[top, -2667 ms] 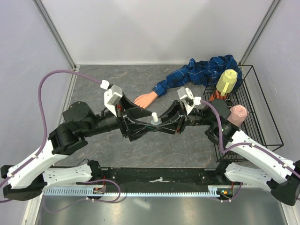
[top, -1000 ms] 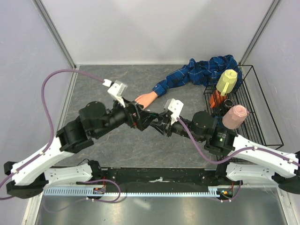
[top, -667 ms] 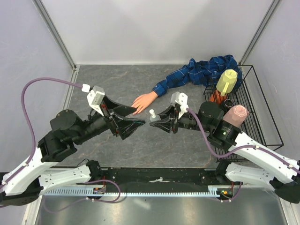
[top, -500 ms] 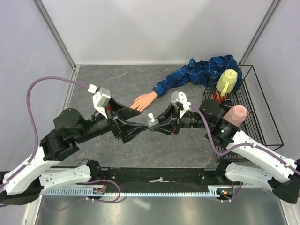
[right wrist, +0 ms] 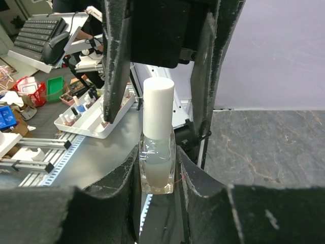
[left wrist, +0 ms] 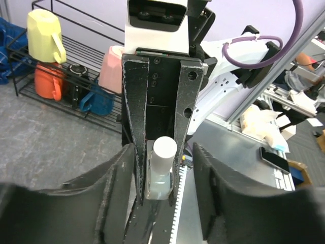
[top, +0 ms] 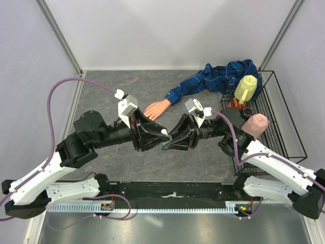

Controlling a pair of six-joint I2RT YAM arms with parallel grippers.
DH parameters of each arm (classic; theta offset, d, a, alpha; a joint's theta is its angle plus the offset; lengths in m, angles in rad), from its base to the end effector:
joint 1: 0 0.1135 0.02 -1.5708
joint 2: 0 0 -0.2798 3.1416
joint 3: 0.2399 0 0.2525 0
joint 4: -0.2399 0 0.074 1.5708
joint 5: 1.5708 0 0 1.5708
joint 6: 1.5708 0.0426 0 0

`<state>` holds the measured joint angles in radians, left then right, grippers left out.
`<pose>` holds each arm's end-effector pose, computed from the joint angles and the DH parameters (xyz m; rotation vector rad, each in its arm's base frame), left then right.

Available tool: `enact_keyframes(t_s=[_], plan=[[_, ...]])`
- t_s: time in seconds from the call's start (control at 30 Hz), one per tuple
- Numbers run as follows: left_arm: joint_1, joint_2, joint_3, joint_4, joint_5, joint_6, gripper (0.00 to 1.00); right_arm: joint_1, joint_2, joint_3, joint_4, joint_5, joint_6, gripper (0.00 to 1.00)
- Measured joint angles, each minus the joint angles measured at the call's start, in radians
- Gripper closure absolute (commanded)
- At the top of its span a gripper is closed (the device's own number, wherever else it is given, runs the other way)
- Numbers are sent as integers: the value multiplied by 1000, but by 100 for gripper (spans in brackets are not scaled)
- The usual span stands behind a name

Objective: Paint the nails

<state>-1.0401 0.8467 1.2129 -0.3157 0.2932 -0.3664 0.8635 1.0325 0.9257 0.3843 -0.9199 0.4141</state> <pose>0.0687 -0.1415 0.4727 0.7928 1.4830 -1.3175 0.1190 0.1914 0.4146 -1.1701 1.1241 1.6109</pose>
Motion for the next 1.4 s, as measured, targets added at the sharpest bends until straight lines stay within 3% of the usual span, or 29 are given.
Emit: enact_keyframes(t_s=[0.03, 0.1, 0.23, 0.33, 0.53, 0.67, 0.87, 1.1, 1.4], plan=[[0, 4, 2, 3, 2, 3, 68, -1, 0, 0, -2, 2, -3, 100], [1, 18, 8, 4, 2, 9, 72, -2, 0, 1, -26, 19, -22, 100], [8, 35, 18, -12, -50, 39, 98, -2, 0, 28, -131, 98, -91, 100], [11, 41, 30, -27, -136, 58, 98, 25, -3, 51, -198, 230, -153, 100], [5, 95, 80, -77, -352, 57, 98, 209, -26, 66, -330, 794, -308, 100], [6, 160, 117, -80, -434, 47, 98, 263, -24, 65, -384, 1002, -377, 100], [5, 170, 118, -76, -418, 38, 98, 270, -57, 49, -400, 1052, -429, 100], [6, 66, 85, -28, -369, 21, 98, 278, -103, 32, -374, 1027, -438, 100], [6, 5, 39, 19, -414, 16, 98, 278, -111, 17, -367, 1003, -437, 100]])
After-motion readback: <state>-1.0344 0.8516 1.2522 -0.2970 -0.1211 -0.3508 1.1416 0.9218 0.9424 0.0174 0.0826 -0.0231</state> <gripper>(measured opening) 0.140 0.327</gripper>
